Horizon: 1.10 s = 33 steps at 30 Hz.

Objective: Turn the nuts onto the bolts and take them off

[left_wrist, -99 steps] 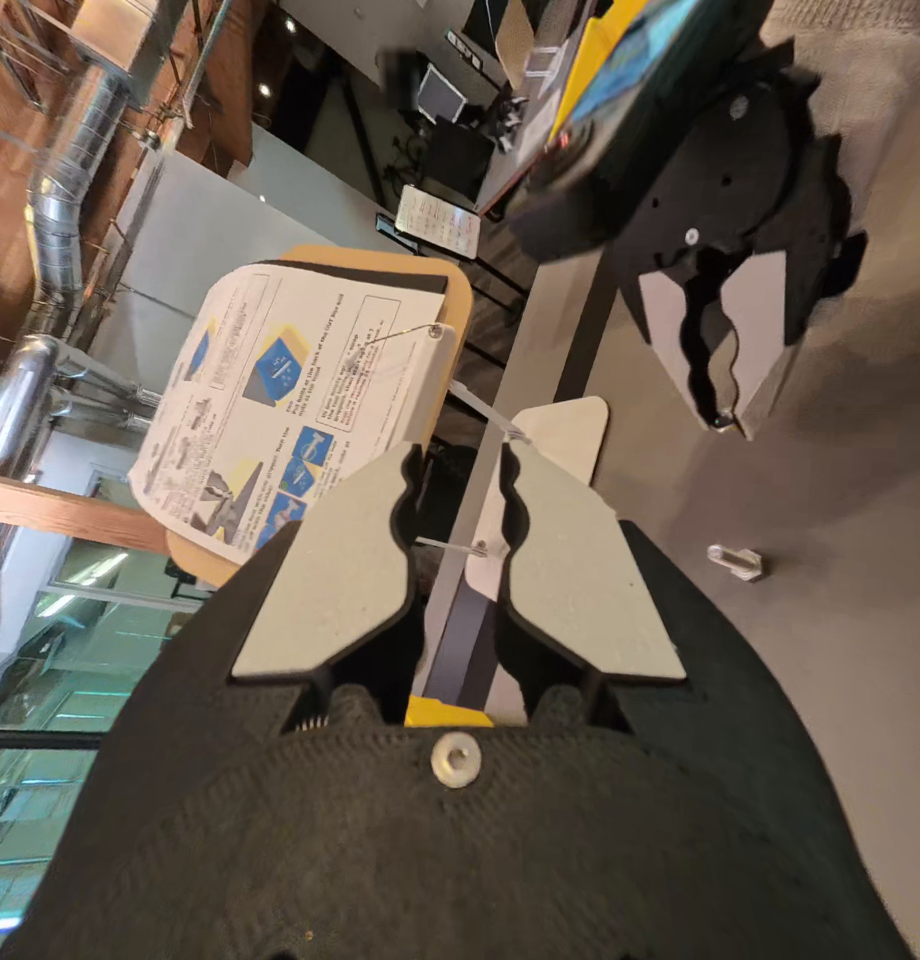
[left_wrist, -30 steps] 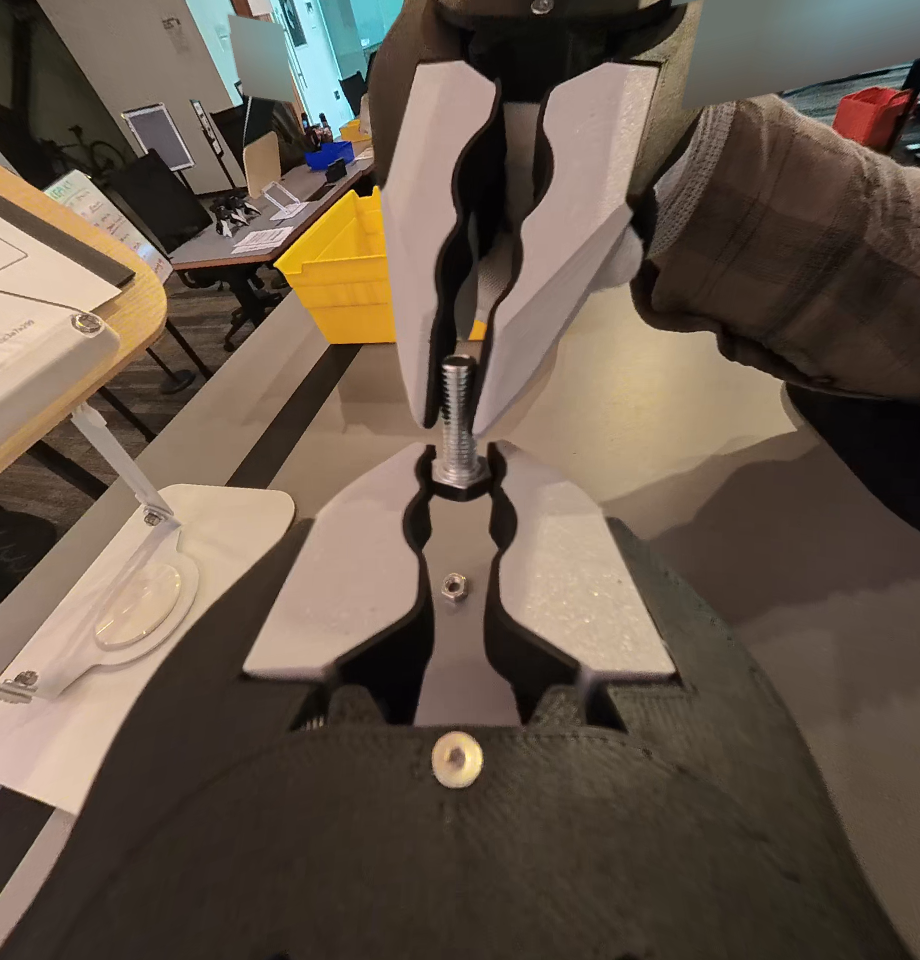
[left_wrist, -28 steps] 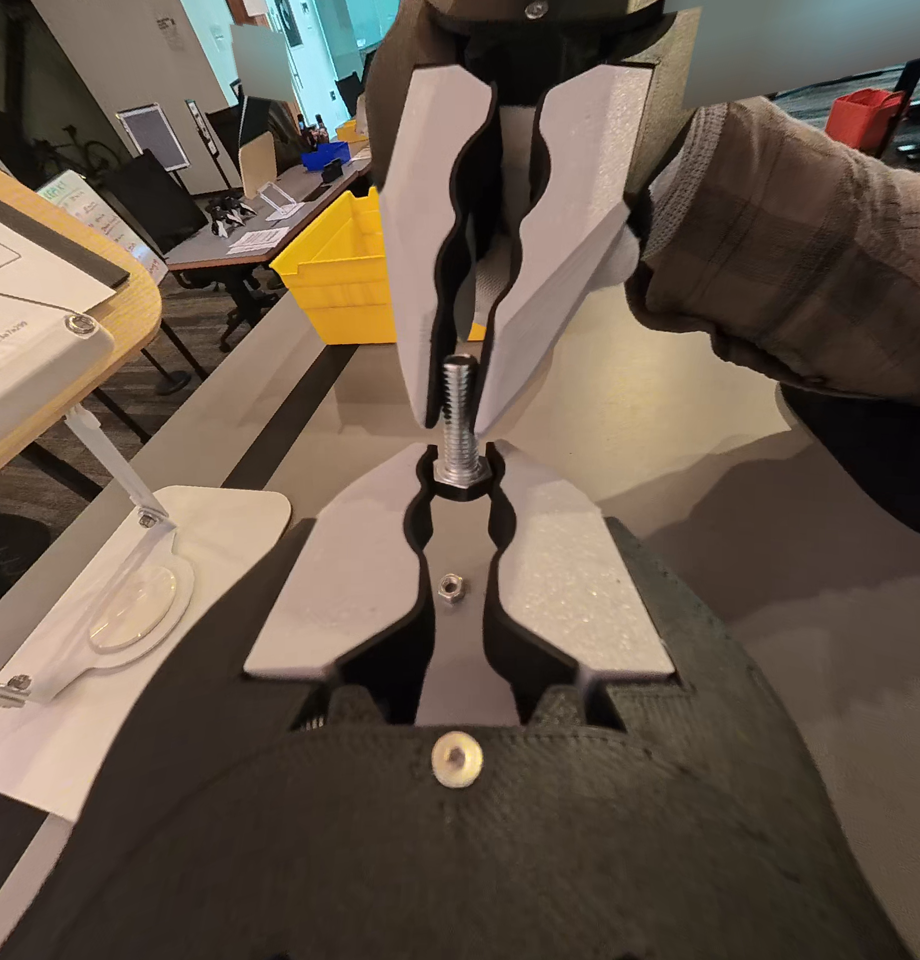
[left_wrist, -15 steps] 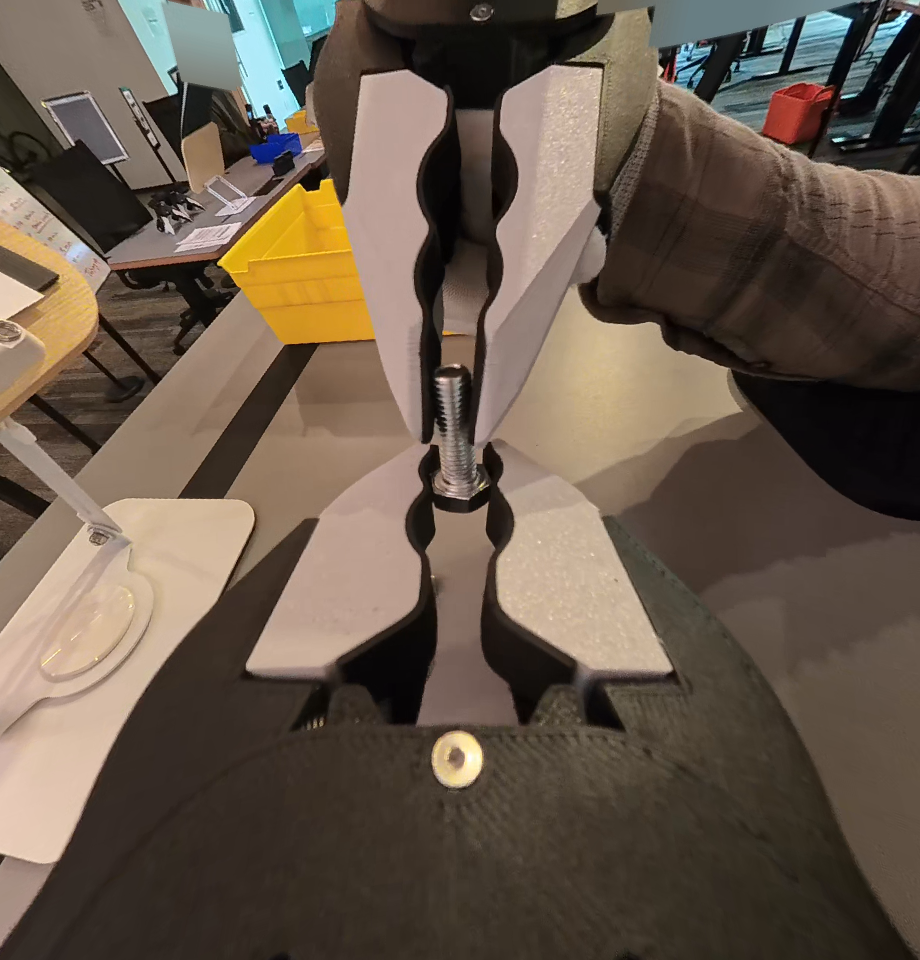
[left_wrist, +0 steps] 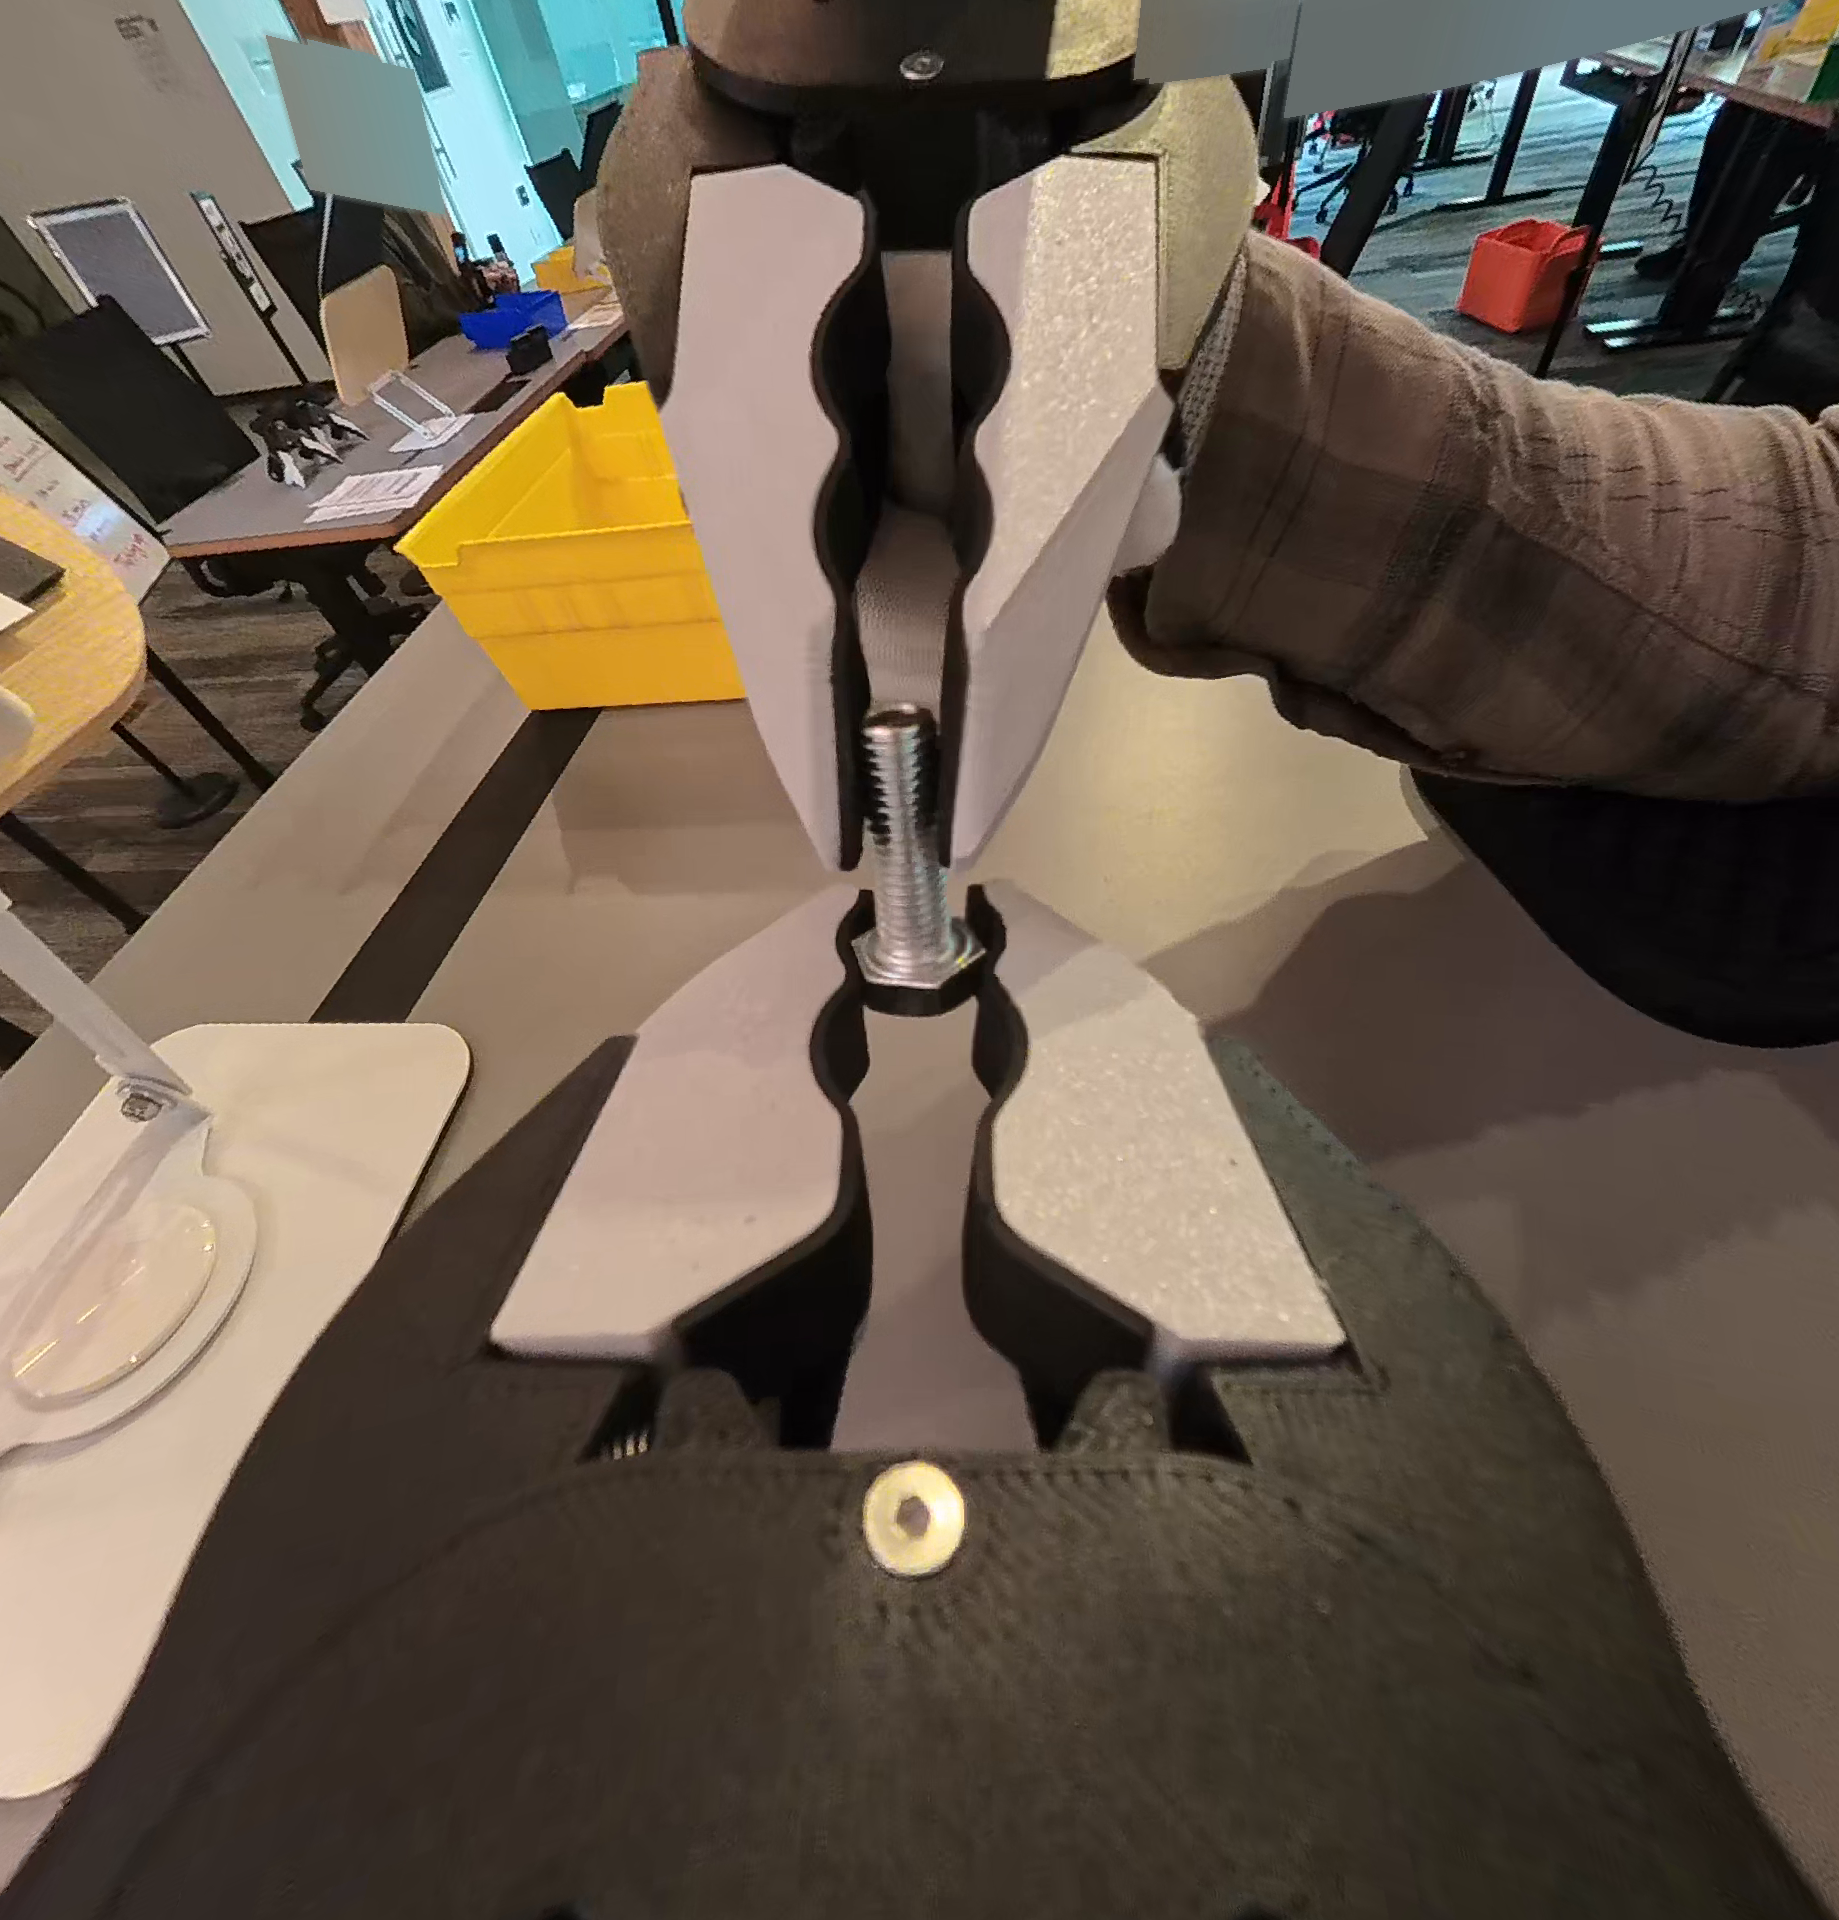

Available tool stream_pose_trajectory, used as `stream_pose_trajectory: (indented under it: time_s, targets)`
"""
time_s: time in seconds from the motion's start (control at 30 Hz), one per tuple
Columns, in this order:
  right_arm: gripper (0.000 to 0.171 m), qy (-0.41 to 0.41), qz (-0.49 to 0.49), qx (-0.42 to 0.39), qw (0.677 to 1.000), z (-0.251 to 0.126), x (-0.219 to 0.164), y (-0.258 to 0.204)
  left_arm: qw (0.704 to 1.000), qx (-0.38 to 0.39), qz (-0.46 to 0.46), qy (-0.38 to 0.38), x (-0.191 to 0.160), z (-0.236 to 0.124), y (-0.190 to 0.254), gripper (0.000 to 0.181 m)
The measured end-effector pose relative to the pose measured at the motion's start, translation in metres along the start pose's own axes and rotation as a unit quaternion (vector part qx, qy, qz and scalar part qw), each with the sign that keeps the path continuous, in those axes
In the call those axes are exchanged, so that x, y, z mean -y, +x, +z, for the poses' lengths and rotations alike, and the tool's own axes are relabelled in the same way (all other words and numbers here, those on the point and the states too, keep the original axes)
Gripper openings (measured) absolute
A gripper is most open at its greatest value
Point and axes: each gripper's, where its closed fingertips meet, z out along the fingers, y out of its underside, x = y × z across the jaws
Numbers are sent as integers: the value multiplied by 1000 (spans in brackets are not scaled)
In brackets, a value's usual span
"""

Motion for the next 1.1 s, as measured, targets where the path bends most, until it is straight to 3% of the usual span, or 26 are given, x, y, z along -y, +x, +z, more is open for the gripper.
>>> stream_pose_trajectory:
  time_s: [0.43, 0.77, 1.1]
  targets:
    - [7, 0, -2, 3, 1000, 0, 0, -2, 1000, -7, -6, 7, 3, 0, 2, 16]
    - [7, -12, -24, 57, 998, -1, 1, -27, 994, -109, -23, 3, 4, -4, 35, 20]
    - [7, -15, -27, 68, 997, 0, 1, -33, 993, -120, -18, 0, 4, -5, 38, 15]
